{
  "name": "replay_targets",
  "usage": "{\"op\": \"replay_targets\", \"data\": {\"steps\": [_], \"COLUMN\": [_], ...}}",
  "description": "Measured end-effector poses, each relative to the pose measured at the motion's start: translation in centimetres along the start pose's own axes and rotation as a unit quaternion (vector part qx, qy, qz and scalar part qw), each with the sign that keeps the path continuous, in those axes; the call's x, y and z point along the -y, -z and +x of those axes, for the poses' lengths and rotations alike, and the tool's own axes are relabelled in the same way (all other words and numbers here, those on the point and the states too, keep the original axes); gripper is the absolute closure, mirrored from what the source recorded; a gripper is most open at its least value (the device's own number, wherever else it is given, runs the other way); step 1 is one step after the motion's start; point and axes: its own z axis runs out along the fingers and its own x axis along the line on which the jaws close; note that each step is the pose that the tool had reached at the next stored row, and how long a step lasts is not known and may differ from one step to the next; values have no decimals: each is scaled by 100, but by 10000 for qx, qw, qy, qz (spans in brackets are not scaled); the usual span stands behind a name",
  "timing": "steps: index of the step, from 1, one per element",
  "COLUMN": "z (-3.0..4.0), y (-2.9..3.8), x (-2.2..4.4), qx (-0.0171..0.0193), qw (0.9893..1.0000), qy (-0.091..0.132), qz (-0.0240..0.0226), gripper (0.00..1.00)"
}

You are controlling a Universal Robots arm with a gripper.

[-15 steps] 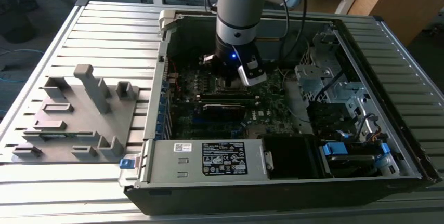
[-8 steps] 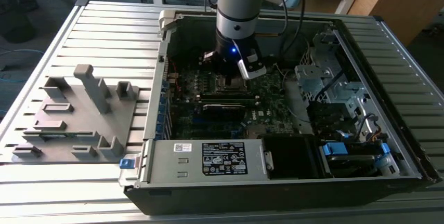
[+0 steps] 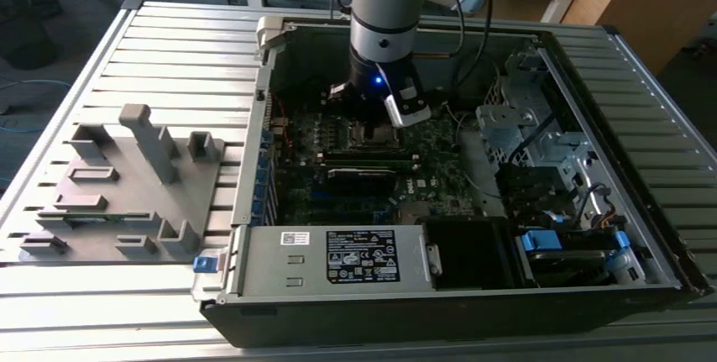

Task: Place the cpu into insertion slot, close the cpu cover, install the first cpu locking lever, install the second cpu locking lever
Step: 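Install the second cpu locking lever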

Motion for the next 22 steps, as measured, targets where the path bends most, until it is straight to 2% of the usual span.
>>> {"op": "replay_targets", "data": {"steps": [6,13,22], "z": [-80,-76,-74], "y": [-6,-16,-15], "x": [-22,-88,-103], "qx": [0,0,0], "qw": [10000,10000,10000], "qy": [1,0,0], "qz": [-1,0,-1], "gripper": [90,90,90]}}
